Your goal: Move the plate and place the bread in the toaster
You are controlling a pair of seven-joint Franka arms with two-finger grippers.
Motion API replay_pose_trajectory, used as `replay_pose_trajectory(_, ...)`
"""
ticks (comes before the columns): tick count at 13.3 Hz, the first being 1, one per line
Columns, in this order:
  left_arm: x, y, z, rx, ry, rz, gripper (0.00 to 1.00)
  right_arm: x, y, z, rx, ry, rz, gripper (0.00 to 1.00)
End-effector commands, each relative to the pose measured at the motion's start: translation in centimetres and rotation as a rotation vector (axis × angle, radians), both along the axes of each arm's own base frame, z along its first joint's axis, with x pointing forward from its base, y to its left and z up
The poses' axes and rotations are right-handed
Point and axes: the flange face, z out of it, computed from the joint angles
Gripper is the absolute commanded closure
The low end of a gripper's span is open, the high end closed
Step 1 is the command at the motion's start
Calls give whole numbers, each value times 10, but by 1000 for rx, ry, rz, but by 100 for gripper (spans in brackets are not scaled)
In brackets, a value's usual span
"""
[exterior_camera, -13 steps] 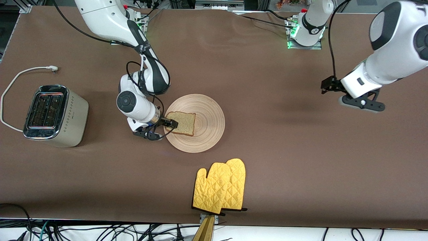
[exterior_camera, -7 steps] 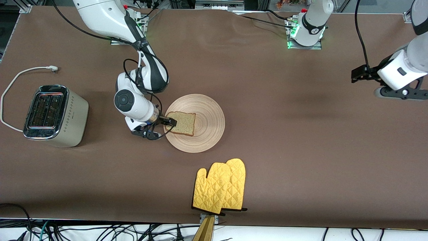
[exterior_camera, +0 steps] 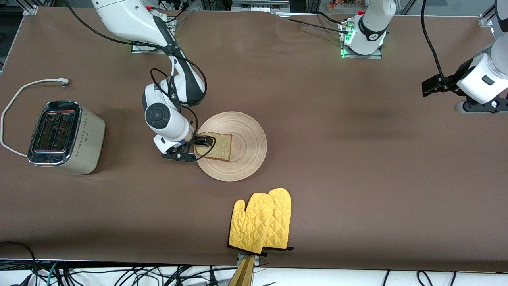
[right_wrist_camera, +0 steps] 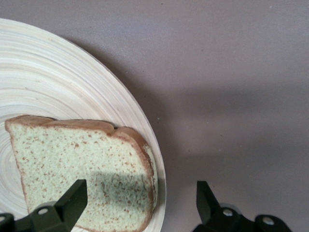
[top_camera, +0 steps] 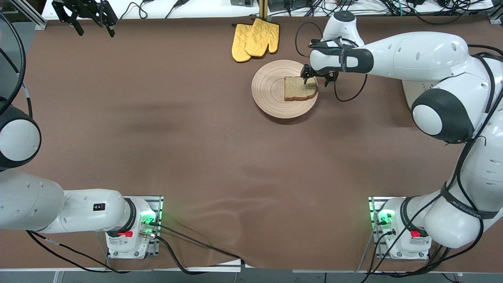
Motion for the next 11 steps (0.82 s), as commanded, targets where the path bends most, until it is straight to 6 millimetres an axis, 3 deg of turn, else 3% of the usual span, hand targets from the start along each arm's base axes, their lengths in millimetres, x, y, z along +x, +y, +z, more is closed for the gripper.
replay_pose_trajectory(1, 4, -7, 1, -30, -4, 19, 0, -3, 0, 10, -8, 1, 32, 5)
replay_pose_trajectory(3, 5, -6, -2, -46, -6, 23, 0, -3, 0, 10, -7, 0, 35, 7)
replay_pose_trajectory(6, 5, -6, 0, -48, -8, 23, 0, -5, 4, 9, -8, 2, 42, 38)
replay_pose_trajectory(9, 5, -8, 3, -83, -12, 30, 0, -5, 3, 5, -12, 7, 40, 44)
replay_pose_trajectory(11, 6, -8, 3, -86, -14, 30, 0, -6, 4, 3, -14, 10, 42, 67)
